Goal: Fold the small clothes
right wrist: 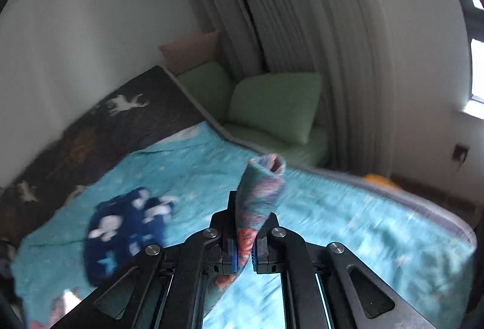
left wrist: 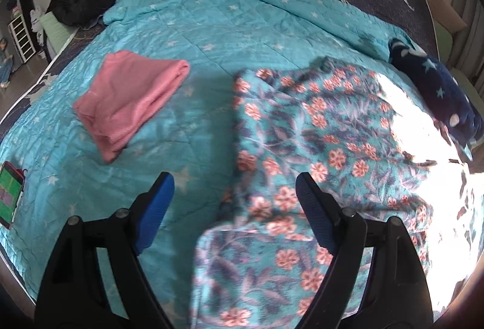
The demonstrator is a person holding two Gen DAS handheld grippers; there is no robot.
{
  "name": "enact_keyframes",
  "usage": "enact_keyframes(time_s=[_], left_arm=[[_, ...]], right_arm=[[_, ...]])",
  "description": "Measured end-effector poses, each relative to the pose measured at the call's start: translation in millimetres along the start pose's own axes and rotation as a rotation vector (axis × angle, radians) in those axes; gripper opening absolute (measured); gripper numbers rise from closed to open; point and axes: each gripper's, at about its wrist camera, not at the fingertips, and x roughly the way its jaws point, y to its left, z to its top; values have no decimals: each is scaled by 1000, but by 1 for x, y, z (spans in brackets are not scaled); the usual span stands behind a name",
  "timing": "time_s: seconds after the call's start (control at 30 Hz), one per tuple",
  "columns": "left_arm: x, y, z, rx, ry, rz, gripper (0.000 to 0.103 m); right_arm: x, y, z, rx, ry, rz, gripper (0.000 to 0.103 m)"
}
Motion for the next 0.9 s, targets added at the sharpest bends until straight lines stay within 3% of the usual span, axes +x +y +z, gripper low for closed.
enact_keyframes(time_s=[0.07, 0.17, 0.2, 0.23, 0.3, 0.4, 0.53, 0.6, 0.7, 0.8, 0.9], left_arm=[[2, 9, 3, -29, 5, 1, 83], [4, 14, 8, -52, 11, -3, 83], [5, 14, 9, -48, 9, -6, 83], [5, 11, 12, -36, 4, -4, 83], [7, 5, 18, -16, -3, 11, 83], [6, -7, 28, 4, -13, -7, 83], [17, -27, 37, 35, 2, -42, 83], [30, -33, 39, 34, 32, -35, 83], [44, -33, 42, 15, 63, -43, 83], [51, -24, 43, -18, 69, -56, 83], [60, -18, 42, -24, 84, -56, 83]], right_arm=[[31, -10, 5, -49, 83, -100, 15], [62, -6, -7, -246, 131, -481, 29], [65, -5, -13, -281, 145, -526, 31], [62, -4, -18, -278, 152, -512, 39], [49, 1, -27, -218, 178, -358, 45], [26, 38, -45, -186, 309, 19, 45], [-6, 141, -100, -365, 526, 498, 47], [-12, 189, -139, -429, 669, 664, 48], [0, 234, -193, -484, 835, 681, 48], [24, 247, -220, -497, 870, 580, 48], [38, 250, -228, -420, 920, 608, 48]])
